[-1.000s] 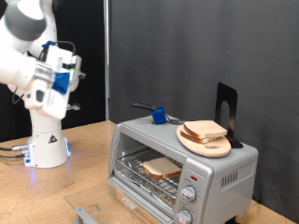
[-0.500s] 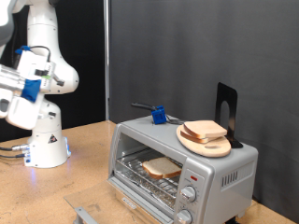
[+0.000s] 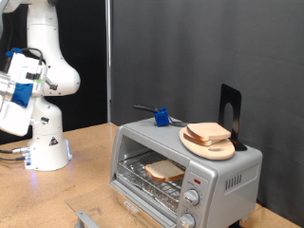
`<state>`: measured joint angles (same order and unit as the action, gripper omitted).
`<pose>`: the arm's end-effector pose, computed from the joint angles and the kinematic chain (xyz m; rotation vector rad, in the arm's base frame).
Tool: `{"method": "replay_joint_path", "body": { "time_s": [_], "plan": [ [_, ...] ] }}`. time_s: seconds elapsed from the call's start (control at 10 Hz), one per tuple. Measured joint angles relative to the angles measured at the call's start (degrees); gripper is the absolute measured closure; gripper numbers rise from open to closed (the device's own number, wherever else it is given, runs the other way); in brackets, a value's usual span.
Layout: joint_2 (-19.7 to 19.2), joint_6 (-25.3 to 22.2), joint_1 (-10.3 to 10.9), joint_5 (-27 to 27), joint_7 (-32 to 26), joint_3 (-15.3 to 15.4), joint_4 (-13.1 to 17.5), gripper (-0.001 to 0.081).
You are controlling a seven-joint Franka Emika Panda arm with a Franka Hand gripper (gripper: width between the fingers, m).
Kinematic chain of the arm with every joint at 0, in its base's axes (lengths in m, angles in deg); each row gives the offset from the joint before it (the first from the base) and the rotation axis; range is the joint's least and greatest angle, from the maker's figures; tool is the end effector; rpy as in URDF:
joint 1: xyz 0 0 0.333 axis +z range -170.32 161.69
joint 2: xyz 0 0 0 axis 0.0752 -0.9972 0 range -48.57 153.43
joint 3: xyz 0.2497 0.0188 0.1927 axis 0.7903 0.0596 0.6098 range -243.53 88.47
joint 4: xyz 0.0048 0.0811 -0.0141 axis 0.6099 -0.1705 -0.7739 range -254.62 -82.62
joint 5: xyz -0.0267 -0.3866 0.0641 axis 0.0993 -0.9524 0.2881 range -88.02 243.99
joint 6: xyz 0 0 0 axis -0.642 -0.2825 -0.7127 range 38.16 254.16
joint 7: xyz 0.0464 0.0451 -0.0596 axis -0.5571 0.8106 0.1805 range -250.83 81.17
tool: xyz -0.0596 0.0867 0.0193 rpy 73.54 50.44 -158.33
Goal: Make a piece of toast with the oven
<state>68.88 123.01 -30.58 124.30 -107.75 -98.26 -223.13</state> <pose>0.3023 -0.2007 0.3798 -1.8776 0.6131 0.1360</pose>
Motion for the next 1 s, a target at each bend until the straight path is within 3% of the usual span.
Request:
{"method": "replay_joint_path", "body": {
  "time_s": [0.3,0.7,0.8,1.0],
  "plan": [
    [-4.79,7.24,-0.94,-0.63,-0.63,-0.73,-0.48,0.0006],
    [-13.53,19.29,-0.65,-0.44,-3.92,-0.03,-0.36,0.0006],
    [-15.89,20.73,-0.57,-0.24,-4.75,0.50,0.48,0.0006],
    [-16.00,17.80,-0.98,0.61,-5.51,0.09,0.64,0.0006]
  ]
}}
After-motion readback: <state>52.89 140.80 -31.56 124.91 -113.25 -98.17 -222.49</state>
